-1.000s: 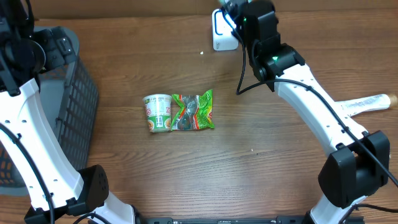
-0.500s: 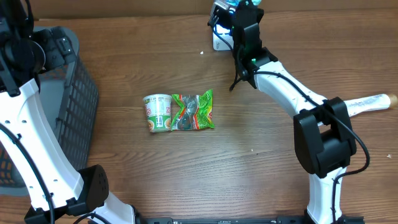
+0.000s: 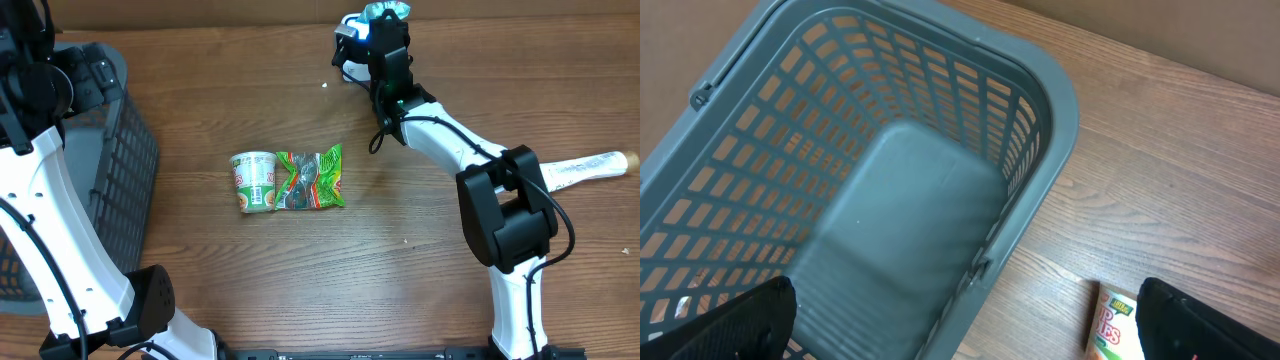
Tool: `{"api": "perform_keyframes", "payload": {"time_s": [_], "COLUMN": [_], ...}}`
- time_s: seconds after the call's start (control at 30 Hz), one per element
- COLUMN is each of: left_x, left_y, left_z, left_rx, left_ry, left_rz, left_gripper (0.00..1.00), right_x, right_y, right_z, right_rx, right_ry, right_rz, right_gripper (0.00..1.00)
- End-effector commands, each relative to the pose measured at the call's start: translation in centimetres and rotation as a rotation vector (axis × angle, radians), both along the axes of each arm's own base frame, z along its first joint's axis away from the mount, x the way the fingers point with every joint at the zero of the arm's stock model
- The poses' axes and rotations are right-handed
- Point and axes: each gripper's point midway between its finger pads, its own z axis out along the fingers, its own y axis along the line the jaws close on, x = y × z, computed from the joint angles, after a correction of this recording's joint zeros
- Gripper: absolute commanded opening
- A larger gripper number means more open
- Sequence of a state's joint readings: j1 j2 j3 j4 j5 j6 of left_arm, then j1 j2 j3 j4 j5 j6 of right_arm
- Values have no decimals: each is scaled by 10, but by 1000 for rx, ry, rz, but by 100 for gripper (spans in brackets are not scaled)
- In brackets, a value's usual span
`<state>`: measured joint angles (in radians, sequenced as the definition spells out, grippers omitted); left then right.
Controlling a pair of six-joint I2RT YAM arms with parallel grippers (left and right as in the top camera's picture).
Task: Scan the item barcode
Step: 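Hold the wipes pack barcode in front of the scanner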
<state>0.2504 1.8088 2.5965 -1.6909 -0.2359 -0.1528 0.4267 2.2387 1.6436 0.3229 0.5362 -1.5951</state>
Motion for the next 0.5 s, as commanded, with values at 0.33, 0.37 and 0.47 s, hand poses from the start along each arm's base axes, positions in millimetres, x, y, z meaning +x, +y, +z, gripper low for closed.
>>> {"api": "perform_keyframes", "payload": {"time_s": [0.33,0.37,0.47], "left_x": [1,1,1], "left_y": [-1,-1,-1], "left_z": [0,0,0], "left_rx": [8,8,8], "left_ry": [4,4,4], "left_rz": [-14,-14,-14], "left_gripper": [100,100,100], "right_x": [9,10,11], "right_y": [16,16,17], "right_z": [-6,-7,-12], "right_rx": [-1,0,-1], "right_ry": [-51,-54,-50], "right_rz": [61,61,65], "right_gripper": [4,4,4]}}
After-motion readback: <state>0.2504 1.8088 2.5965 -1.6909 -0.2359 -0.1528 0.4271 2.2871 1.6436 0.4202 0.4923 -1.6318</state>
